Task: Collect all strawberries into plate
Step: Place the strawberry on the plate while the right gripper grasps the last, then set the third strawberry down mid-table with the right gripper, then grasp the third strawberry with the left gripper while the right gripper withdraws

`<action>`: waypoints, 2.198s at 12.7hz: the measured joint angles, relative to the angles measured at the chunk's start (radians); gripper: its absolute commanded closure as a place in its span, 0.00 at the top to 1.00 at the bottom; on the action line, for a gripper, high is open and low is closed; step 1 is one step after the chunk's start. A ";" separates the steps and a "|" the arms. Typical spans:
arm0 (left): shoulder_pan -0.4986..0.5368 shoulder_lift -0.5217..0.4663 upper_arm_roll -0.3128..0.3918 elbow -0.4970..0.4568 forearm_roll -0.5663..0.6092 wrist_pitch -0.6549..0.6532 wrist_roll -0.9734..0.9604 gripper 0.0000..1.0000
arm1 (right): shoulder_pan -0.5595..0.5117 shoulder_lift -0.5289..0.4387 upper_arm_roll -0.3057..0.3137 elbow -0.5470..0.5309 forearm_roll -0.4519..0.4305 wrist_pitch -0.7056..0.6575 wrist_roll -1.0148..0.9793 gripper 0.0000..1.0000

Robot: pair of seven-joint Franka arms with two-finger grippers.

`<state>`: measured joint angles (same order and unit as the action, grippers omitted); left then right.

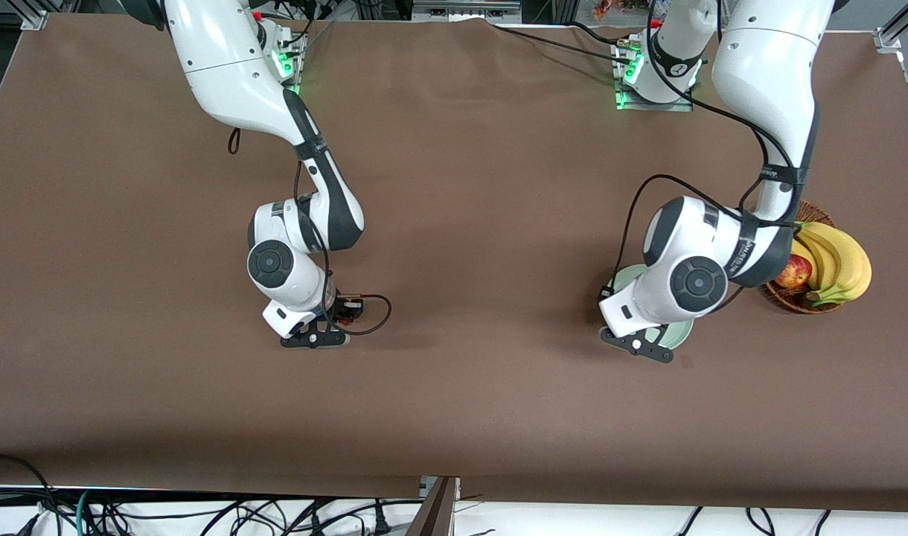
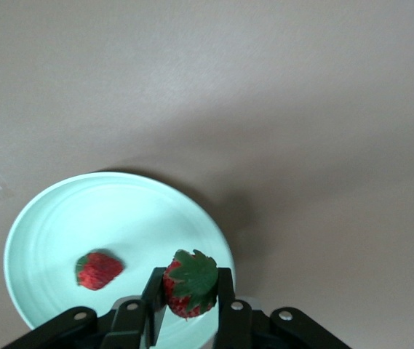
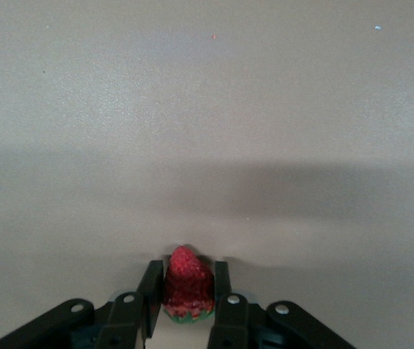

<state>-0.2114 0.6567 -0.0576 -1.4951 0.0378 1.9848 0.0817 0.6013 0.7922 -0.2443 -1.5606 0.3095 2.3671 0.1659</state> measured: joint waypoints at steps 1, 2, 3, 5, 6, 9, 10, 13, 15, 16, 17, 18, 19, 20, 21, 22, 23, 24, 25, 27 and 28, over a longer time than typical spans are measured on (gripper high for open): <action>0.013 0.005 0.000 -0.004 0.000 0.000 0.031 0.20 | 0.000 0.000 0.000 0.000 0.007 0.000 0.009 0.18; 0.021 0.013 0.000 -0.005 0.000 0.000 0.053 0.45 | 0.002 -0.001 0.002 0.003 0.020 0.001 0.025 0.18; 0.025 0.023 -0.001 -0.005 0.000 0.002 0.065 0.99 | 0.005 -0.002 0.012 0.012 0.038 0.002 0.050 0.18; 0.025 0.033 -0.004 -0.005 0.000 0.004 0.068 1.00 | 0.017 -0.003 0.051 0.050 0.053 0.002 0.172 0.18; 0.026 0.033 -0.005 -0.005 0.000 0.004 0.068 1.00 | 0.023 -0.004 0.078 0.072 0.056 0.002 0.250 0.18; 0.026 0.033 -0.005 -0.004 0.000 0.006 0.068 1.00 | 0.029 0.005 0.184 0.137 0.078 0.011 0.524 0.19; 0.026 0.033 -0.005 -0.002 0.000 0.007 0.068 1.00 | 0.031 0.020 0.222 0.171 0.080 0.026 0.622 0.20; 0.028 0.025 -0.006 0.022 -0.039 0.009 0.067 1.00 | 0.083 0.112 0.290 0.259 0.081 0.214 0.882 0.26; 0.040 0.007 -0.006 0.033 -0.134 0.000 0.066 1.00 | 0.155 0.185 0.293 0.271 0.081 0.377 0.981 0.38; 0.052 0.000 -0.006 0.034 -0.191 -0.008 0.066 1.00 | 0.184 0.217 0.292 0.276 0.081 0.433 1.004 0.63; 0.062 -0.005 -0.006 0.033 -0.257 -0.024 0.064 1.00 | 0.200 0.240 0.292 0.283 0.081 0.463 1.014 0.90; 0.069 -0.005 -0.006 0.030 -0.318 -0.033 0.062 1.00 | 0.202 0.249 0.290 0.291 0.081 0.472 1.016 1.00; 0.071 -0.004 -0.006 0.025 -0.350 -0.035 0.059 1.00 | 0.198 0.247 0.283 0.302 0.081 0.470 1.016 1.00; 0.071 -0.003 -0.007 0.021 -0.361 -0.035 0.056 1.00 | 0.189 0.238 0.274 0.317 0.081 0.446 1.016 1.00; 0.070 -0.003 -0.009 0.019 -0.363 -0.035 0.052 1.00 | 0.174 0.219 0.258 0.334 0.081 0.373 1.016 1.00; 0.070 -0.003 -0.011 0.018 -0.363 -0.035 0.047 1.00 | 0.150 0.192 0.237 0.350 0.081 0.265 1.007 1.00; 0.067 -0.003 -0.014 0.015 -0.363 -0.035 0.041 1.00 | 0.113 0.157 0.218 0.373 0.080 0.143 0.972 1.00; 0.063 -0.003 -0.017 0.011 -0.364 -0.034 0.028 1.00 | 0.062 0.119 0.210 0.395 0.078 0.010 0.895 1.00; 0.051 -0.002 -0.022 0.006 -0.364 -0.026 -0.003 1.00 | 0.004 0.080 0.208 0.409 0.075 -0.114 0.783 1.00; -0.008 0.014 -0.024 -0.002 -0.364 0.048 -0.106 1.00 | -0.100 0.017 0.197 0.412 0.051 -0.280 0.555 1.00; -0.046 0.031 -0.024 -0.004 -0.359 0.106 -0.158 1.00 | -0.131 -0.008 0.174 0.411 0.023 -0.353 0.465 1.00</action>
<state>-0.2572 0.6877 -0.0815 -1.4993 -0.3210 2.0908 -0.0760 0.4703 0.7838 -0.0701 -1.1492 0.3323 2.0142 0.6307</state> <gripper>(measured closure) 0.000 0.000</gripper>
